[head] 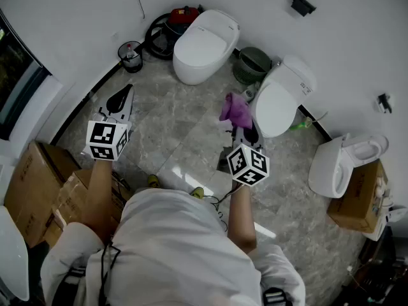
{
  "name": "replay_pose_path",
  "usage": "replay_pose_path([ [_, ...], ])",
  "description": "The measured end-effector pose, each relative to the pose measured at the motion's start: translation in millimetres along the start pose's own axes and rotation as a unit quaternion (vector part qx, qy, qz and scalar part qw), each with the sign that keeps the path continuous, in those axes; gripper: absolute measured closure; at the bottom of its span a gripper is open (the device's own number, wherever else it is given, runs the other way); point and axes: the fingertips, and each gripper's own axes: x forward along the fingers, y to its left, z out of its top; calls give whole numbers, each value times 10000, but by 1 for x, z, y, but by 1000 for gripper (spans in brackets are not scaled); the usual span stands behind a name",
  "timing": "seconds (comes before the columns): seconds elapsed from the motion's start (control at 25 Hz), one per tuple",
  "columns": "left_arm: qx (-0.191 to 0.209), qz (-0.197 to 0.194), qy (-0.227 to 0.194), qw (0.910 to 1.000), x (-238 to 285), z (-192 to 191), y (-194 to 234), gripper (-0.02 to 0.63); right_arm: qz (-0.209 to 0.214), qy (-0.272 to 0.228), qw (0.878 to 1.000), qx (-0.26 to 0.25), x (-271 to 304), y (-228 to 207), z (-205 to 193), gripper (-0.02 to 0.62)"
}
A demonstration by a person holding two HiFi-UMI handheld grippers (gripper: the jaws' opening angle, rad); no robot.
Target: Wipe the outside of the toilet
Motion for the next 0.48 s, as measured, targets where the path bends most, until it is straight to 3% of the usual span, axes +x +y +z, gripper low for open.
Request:
replay_pose_path([
  [0.48, -88, 50, -13, 9999, -10, -4, 19, 589, 132, -7, 9998, -159, 6, 27, 0, 508],
])
